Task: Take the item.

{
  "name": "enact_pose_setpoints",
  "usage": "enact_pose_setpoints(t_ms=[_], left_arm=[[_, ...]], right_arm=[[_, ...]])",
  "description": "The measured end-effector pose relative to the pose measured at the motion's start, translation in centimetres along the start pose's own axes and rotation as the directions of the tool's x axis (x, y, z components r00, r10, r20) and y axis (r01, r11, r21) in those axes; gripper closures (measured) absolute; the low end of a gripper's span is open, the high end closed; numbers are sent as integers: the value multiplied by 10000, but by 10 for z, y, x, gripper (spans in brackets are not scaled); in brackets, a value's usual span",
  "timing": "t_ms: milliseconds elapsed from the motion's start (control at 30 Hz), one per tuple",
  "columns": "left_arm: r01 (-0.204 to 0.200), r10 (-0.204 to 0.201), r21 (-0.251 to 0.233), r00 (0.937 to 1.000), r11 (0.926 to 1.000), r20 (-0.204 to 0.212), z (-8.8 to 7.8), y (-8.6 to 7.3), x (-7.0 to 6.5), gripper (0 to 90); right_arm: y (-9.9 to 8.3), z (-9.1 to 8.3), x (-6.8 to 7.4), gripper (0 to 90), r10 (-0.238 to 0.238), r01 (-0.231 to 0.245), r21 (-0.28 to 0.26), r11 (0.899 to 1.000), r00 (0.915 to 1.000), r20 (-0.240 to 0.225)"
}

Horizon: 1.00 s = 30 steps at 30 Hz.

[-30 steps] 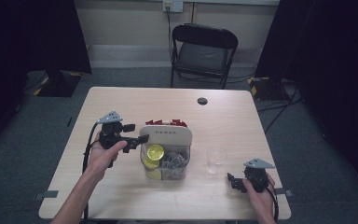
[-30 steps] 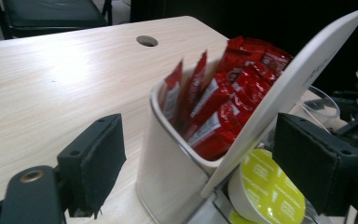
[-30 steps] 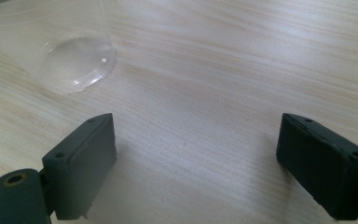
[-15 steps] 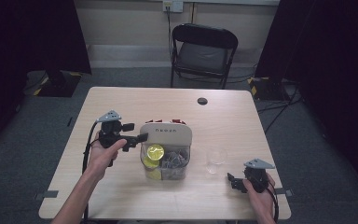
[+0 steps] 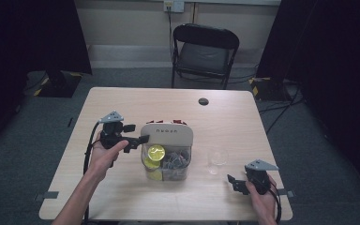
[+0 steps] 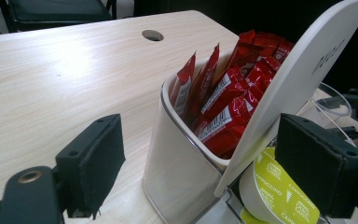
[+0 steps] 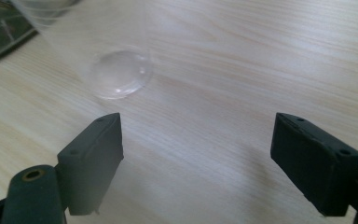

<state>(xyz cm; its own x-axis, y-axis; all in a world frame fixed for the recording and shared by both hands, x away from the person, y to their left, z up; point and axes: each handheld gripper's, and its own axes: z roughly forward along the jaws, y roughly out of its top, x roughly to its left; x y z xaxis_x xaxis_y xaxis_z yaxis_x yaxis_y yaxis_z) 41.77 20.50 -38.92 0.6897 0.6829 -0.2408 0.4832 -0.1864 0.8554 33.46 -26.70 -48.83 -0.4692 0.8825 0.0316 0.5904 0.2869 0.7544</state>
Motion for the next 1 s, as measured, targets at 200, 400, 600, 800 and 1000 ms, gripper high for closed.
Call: enact_pose_setpoints(t_ms=[200, 400, 600, 800, 1000], left_arm=[[25, -25, 55, 10000, 10000, -28, 0, 0, 0, 154], [172, -172, 59, 9998, 9998, 41, 0, 0, 1, 154], [184, -184, 67, 9998, 9998, 18, 0, 0, 0, 154], [207, -207, 73, 9998, 9998, 19, 0, 0, 0, 153], [192, -191, 142, 9998, 9997, -28, 0, 0, 1, 151]], right_arm=[[6, -9, 5, 197, 48, -54, -180, 9998, 9995, -323], [10, -14, 10, 213, 232, -245, -159, 9996, 9966, -788], [16, -23, 15, 210, 109, -152, -366, 9992, 9933, -1152], [24, -30, 24, 194, -20, -71, -559, 9984, 9869, -1611], [36, -38, 33, 188, -317, 122, -968, 9952, 9789, -2020]])
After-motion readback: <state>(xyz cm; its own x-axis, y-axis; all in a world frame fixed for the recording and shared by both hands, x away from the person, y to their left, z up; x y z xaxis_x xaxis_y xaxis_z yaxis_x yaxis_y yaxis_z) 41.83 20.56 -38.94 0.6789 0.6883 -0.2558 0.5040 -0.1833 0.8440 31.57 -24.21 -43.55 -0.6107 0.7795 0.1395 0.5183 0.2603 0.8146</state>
